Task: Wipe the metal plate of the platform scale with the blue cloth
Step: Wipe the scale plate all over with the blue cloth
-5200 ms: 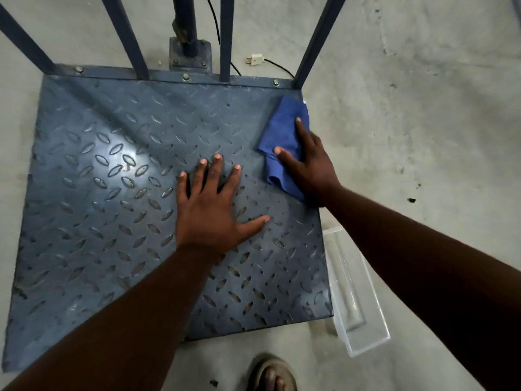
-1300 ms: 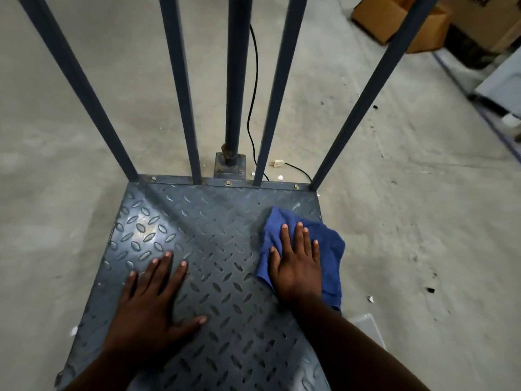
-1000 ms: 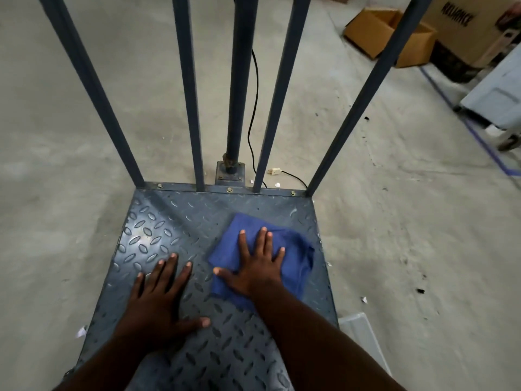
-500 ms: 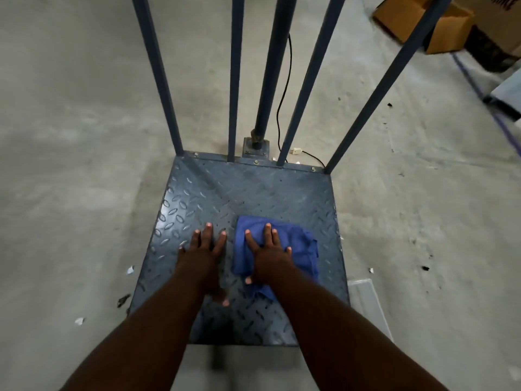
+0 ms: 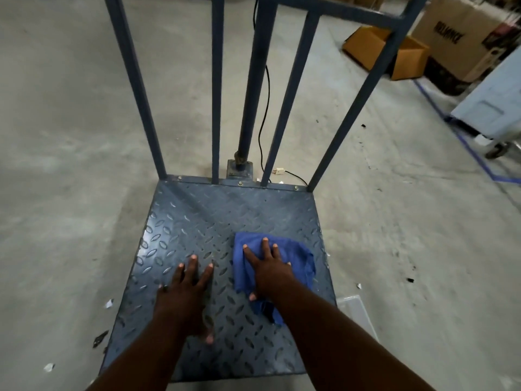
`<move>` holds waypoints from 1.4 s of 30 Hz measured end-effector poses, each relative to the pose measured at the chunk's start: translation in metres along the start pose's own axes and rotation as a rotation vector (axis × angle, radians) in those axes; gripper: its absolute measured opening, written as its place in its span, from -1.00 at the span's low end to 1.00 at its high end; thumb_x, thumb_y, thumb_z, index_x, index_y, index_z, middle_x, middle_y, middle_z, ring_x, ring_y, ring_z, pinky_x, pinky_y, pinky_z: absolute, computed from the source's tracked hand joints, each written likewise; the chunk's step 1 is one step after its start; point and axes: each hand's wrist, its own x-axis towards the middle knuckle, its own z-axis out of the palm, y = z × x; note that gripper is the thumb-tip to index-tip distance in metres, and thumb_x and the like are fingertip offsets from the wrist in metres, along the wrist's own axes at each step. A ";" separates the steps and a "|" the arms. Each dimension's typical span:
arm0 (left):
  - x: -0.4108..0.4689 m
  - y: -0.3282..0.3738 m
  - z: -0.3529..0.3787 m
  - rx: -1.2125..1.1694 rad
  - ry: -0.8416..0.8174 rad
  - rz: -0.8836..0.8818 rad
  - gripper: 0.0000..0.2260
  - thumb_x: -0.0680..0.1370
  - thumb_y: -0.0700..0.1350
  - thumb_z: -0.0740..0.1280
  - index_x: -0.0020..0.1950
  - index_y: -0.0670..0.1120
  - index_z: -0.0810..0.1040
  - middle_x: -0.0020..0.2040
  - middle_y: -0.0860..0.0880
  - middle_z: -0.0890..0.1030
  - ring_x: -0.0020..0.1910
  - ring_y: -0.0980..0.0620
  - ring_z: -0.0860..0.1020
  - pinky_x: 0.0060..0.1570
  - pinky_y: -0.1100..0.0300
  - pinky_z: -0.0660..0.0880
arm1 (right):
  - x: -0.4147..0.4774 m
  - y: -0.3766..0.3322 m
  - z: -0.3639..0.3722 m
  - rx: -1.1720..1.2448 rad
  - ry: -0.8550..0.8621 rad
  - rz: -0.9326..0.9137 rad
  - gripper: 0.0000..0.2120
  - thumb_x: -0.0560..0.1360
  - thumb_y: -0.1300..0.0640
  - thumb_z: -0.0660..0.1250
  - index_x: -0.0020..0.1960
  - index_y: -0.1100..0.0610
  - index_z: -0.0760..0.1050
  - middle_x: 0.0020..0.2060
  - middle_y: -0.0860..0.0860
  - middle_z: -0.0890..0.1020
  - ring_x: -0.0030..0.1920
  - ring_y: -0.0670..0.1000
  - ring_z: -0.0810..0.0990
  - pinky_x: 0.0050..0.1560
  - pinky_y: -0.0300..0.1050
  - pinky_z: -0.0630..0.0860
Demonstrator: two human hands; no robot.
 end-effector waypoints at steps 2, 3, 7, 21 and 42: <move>0.001 -0.001 -0.001 -0.014 -0.003 0.010 0.45 0.20 0.33 0.69 0.69 0.23 -0.39 0.66 -0.05 -0.50 0.70 -0.24 -0.31 0.57 -0.44 0.15 | 0.005 0.000 -0.002 -0.014 0.008 -0.001 0.26 0.35 -0.09 0.65 0.60 -0.35 -0.30 0.60 0.06 -0.44 0.61 0.31 -0.35 0.48 0.61 0.02; 0.002 -0.002 -0.001 -0.018 0.002 0.013 0.45 0.20 0.33 0.69 0.68 0.24 -0.39 0.66 -0.05 -0.50 0.70 -0.24 -0.31 0.57 -0.44 0.16 | 0.008 -0.001 -0.003 -0.021 0.020 -0.004 0.26 0.35 -0.10 0.65 0.60 -0.35 -0.30 0.60 0.06 -0.44 0.61 0.32 -0.35 0.47 0.61 0.02; 0.001 -0.005 0.002 -0.021 0.031 0.014 0.47 0.14 0.38 0.67 0.67 0.27 -0.39 0.66 -0.02 -0.50 0.72 -0.20 -0.28 0.54 -0.46 0.17 | 0.016 -0.003 -0.008 -0.031 0.035 0.004 0.25 0.35 -0.11 0.64 0.62 -0.31 -0.29 0.62 0.09 -0.41 0.61 0.33 -0.32 0.48 0.59 0.05; -0.003 -0.003 -0.001 -0.042 0.061 0.023 0.40 0.24 0.31 0.67 0.67 0.30 -0.38 0.67 0.04 -0.48 0.71 -0.16 -0.31 0.55 -0.47 0.09 | -0.016 0.062 -0.004 -0.037 0.017 0.111 0.21 0.42 -0.20 0.56 0.64 -0.24 -0.34 0.60 0.13 -0.42 0.61 0.35 -0.32 0.53 0.50 0.10; 0.000 0.002 0.009 -0.051 0.271 0.054 -0.13 0.60 0.36 0.24 0.64 0.39 -0.36 0.70 0.15 -0.40 0.74 -0.01 -0.15 0.58 -0.38 0.17 | -0.024 0.022 0.010 0.007 0.000 -0.048 0.23 0.38 -0.02 0.63 0.63 -0.28 -0.28 0.62 0.11 -0.40 0.61 0.31 -0.34 0.53 0.52 -0.08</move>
